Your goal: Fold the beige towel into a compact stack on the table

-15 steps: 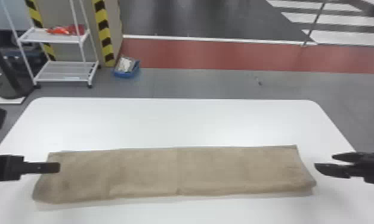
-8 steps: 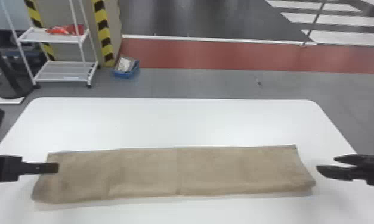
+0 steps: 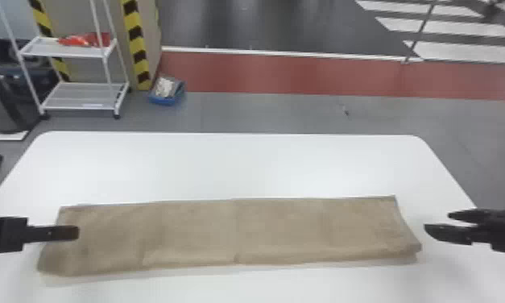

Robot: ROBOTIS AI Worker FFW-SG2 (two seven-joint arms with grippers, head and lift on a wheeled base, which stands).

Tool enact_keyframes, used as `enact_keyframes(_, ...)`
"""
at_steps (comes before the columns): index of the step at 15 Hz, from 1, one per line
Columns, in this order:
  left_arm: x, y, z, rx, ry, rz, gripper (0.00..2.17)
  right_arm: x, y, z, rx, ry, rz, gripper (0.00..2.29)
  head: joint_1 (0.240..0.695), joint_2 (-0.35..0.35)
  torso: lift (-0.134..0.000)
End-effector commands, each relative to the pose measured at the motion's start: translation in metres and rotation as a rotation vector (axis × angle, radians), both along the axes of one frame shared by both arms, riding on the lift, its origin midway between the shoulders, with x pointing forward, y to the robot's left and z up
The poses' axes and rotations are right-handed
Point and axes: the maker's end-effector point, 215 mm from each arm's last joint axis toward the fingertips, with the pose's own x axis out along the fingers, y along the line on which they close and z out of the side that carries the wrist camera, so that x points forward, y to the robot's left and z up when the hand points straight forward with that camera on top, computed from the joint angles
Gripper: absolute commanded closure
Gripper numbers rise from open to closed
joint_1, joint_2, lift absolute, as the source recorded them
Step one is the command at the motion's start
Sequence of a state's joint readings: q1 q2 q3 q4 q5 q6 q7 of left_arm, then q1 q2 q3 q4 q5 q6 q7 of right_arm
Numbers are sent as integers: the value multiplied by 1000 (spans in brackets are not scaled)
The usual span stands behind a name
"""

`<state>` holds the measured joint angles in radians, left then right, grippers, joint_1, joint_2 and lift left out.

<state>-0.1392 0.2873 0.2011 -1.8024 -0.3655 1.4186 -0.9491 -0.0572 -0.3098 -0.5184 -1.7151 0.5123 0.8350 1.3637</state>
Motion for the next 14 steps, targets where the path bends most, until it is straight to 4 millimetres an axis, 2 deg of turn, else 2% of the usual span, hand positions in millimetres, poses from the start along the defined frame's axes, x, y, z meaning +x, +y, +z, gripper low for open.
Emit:
enact_keyframes(1,-1,1,-1,3,4,2,147,-1,1,-1,2,2,3,127,695,-107,-124)
enact_keyframes(6,-2,10,-8,8,26,20,144,-2,0,-2,4,0,3,124,695,-101,-124)
enact_keyframes(8,-1,2,-8,-31,30,7,161,-3,-1,-2,4,1,2,124,695,-98,-124)
enact_keyframes(10,1,-4,-5,-69,32,-3,286,-2,0,-2,5,0,2,124,695,-106,-124)
enact_keyframes(12,2,-9,-4,-108,45,-5,589,-2,0,-2,5,-1,0,124,695,-114,-124)
enact_keyframes(14,1,-11,-6,-118,54,-9,657,-3,0,-3,5,2,2,124,695,-119,-124)
